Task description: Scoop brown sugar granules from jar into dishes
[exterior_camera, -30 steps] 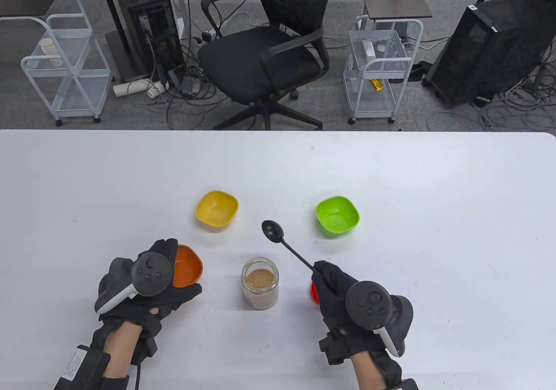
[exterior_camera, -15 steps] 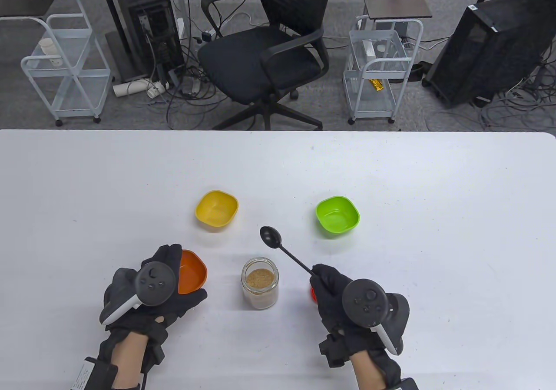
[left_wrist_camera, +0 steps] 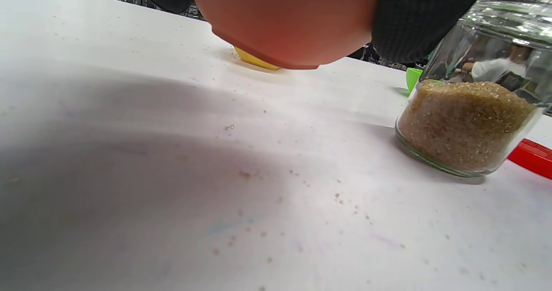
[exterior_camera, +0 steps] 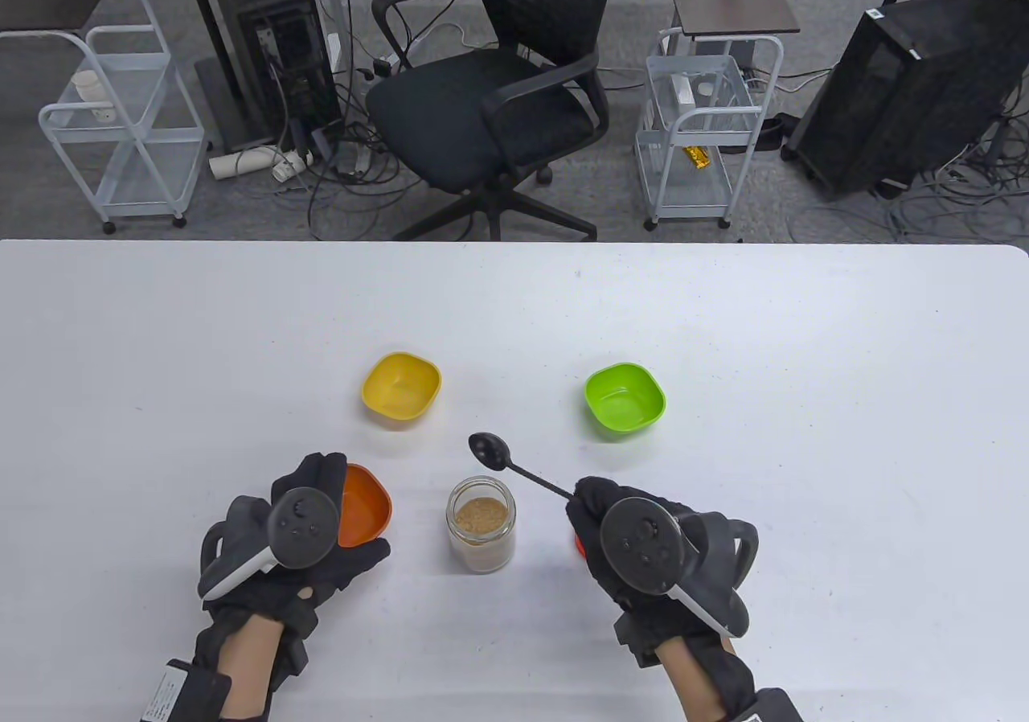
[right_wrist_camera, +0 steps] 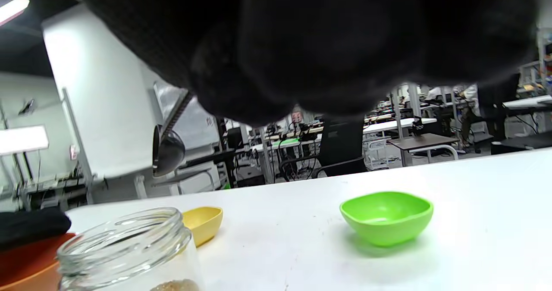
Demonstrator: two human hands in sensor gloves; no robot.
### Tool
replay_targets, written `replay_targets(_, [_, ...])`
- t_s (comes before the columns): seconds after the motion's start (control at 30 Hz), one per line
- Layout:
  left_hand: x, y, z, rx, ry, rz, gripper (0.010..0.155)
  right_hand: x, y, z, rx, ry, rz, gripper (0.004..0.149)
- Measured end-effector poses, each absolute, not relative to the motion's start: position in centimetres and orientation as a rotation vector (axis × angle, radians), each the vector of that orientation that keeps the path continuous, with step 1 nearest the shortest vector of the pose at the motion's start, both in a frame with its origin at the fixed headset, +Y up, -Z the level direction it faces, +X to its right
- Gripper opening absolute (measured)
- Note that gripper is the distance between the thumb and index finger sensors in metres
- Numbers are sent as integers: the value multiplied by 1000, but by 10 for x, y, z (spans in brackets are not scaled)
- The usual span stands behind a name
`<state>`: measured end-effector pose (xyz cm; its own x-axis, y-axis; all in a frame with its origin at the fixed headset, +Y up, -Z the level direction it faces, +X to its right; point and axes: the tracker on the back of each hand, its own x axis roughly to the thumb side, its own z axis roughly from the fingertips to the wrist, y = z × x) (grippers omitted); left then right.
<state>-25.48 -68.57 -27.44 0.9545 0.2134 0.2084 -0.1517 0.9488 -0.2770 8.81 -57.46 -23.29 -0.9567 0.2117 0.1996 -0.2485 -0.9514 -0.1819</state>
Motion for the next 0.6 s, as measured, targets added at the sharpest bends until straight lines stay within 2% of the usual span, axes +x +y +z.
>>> replay_targets(0.17, [-253, -688, -273, -268, -243, 175, 111, 68, -544, -237, 389, -164, 3057, 36])
replay_targets(0.27, [-253, -688, -273, -265, -244, 176, 112, 53, -535, -242, 426, -30, 3162, 36])
replay_targets(0.43, [-250, -689, -272, -265, -250, 162, 112, 28, -538, -256, 476, 155, 3304, 36])
replay_targets(0.6, [-250, -689, -271, -264, -252, 154, 112, 7, -545, -270, 515, 247, 3383, 36])
